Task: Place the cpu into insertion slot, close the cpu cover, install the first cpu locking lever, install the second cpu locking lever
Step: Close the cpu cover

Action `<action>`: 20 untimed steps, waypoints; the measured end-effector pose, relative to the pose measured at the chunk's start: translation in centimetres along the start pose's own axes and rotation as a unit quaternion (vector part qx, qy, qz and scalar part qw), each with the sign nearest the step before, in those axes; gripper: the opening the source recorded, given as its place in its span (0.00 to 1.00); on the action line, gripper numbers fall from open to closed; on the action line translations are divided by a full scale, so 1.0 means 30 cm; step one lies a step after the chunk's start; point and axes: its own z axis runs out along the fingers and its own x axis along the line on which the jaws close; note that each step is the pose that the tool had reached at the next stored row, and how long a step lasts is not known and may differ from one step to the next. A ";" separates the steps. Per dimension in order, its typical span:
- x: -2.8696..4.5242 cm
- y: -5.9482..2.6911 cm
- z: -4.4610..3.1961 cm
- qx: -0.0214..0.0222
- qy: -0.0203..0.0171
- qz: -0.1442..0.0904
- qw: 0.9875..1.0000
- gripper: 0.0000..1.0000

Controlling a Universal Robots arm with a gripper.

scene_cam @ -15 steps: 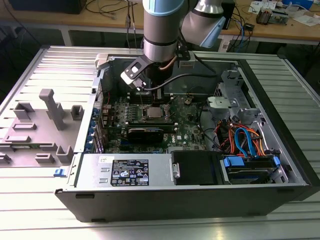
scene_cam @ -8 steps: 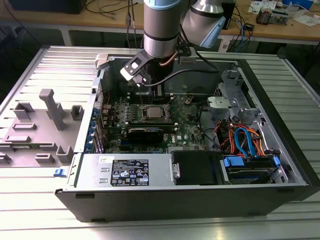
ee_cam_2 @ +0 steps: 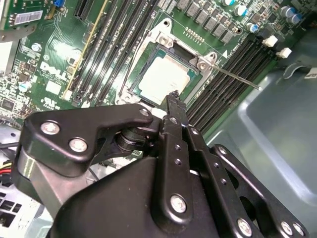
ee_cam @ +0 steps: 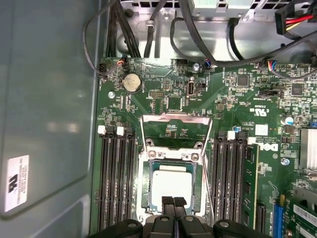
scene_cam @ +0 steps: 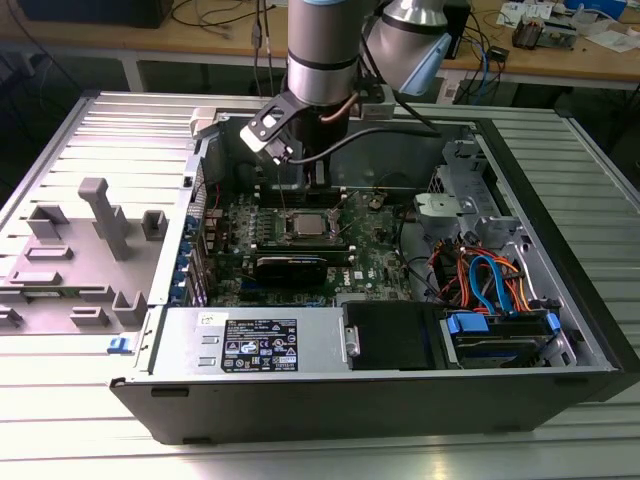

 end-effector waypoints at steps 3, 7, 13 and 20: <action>0.000 0.000 -0.003 0.000 0.000 0.000 1.000 0.11; 0.000 0.000 -0.004 0.000 0.000 0.000 1.000 0.11; -0.002 0.041 -0.004 0.000 0.000 0.000 1.000 0.11; -0.002 0.048 -0.010 0.000 0.000 0.000 1.000 0.11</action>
